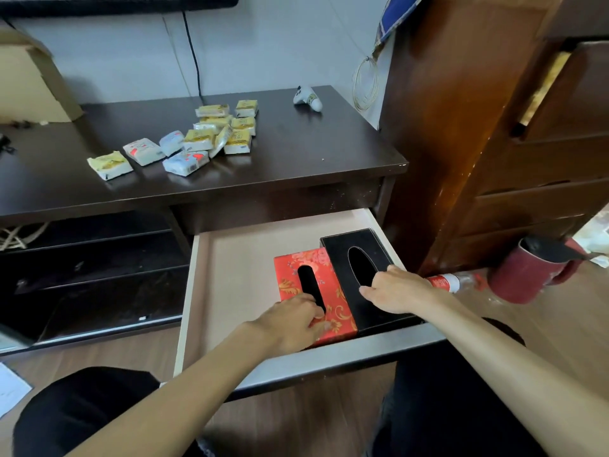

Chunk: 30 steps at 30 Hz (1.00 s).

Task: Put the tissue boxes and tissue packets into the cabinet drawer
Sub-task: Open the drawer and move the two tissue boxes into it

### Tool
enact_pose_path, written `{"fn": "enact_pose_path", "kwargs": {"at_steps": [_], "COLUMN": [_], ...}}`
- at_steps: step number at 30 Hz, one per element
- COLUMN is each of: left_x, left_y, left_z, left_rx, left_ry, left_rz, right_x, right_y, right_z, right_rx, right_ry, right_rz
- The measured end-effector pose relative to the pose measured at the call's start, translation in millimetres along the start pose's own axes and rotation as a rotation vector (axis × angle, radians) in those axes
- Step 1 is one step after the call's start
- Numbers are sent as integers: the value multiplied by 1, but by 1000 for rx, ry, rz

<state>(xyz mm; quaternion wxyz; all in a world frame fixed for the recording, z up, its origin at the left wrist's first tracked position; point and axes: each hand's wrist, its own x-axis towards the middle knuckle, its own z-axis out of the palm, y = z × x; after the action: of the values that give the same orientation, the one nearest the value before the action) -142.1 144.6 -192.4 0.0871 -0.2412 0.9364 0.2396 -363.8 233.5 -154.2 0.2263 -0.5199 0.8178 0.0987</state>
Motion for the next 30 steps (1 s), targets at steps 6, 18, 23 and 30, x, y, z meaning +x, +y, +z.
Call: {"fn": "enact_pose_path", "kwargs": {"at_steps": [6, 18, 23, 30], "left_x": [-7, -9, -4, -8], "left_y": [2, -4, -7, -14], "left_z": [11, 4, 2, -30], "left_rx": [25, 40, 28, 15], "left_ry": [24, 22, 61, 137], "left_rz": [33, 55, 104, 158], "right_x": [-8, -8, -1, 8], "right_y": [2, -3, -2, -16], "right_z": [14, 0, -2, -37], "right_rx": [-6, -47, 21, 46], "right_ry": [3, -73, -103, 35], "right_rz": [6, 0, -17, -109]}}
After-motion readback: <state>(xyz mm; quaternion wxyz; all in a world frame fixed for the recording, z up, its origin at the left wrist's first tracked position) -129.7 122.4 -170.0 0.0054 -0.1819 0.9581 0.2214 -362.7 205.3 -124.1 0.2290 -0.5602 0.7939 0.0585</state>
